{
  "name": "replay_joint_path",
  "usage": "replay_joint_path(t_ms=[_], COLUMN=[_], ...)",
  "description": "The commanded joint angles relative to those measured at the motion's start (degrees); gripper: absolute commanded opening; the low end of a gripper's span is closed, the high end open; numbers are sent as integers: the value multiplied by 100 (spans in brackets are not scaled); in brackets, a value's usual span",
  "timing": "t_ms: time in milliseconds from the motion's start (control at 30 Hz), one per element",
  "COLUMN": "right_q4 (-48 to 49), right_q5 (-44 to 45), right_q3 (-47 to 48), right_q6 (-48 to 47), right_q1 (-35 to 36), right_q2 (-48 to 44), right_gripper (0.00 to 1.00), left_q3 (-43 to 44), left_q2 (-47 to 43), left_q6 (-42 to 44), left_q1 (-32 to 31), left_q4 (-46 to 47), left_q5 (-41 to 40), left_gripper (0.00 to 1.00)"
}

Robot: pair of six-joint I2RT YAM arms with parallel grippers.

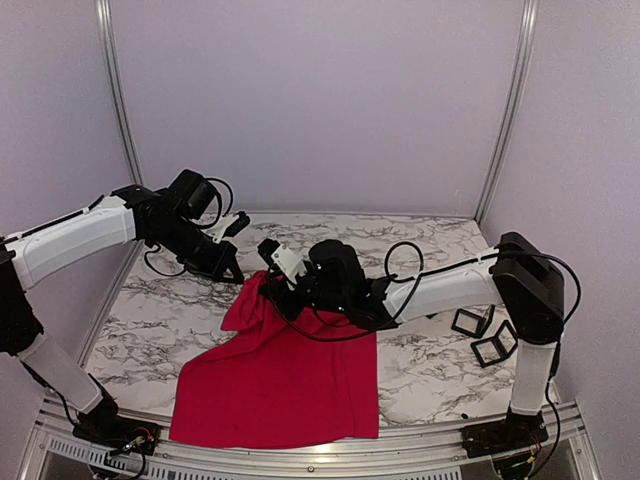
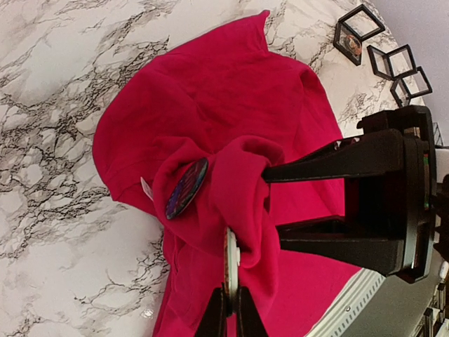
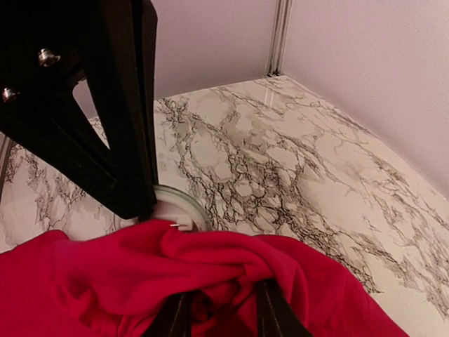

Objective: Remove the brooch from the garment
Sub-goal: Adjust the flattened clothing at the center of the board.

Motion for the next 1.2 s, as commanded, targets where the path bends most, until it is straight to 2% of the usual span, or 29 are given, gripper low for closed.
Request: replay_joint_path(t_ms=[0,200,367,500,700,800,967,1033,1133,1167], right_q4=[-524,-1061,-1378,-1700,-2156,-2356,-2228,-2198,-1767,-1597], right_q5=[-518,-585,-527,53,1191,1484,1565,1427,1029,908], right_q3=[30,94,359,785,1317,1467,1101,947,501,359], right_q6=[819,1655,2378,2510,2502,2453,2359,2369,2391,2360], right_q1=[-36,-40,-8,227,470,485,433,331,133,79], right_q2=[-414,-690,-646,-355,36,184,85,37,-169,-246], right_gripper=[35,54,65,71,89,90,89,86,72,71], left_q3=[218,289,420,471,482,498,452,421,378,365], left_q2=[202,304,364,405,422,399,336,328,296,284], left_q6=[-208,-327,-348,-359,-352,-359,-318,-293,-265,-252], left_q1=[147,235,244,244,244,244,260,262,275,279], left_q4=[7,109,109,107,109,107,102,88,83,83], left_q5=[604,813,789,816,805,747,712,734,749,761], left_gripper=[0,0,0,0,0,0,0,0,0,0])
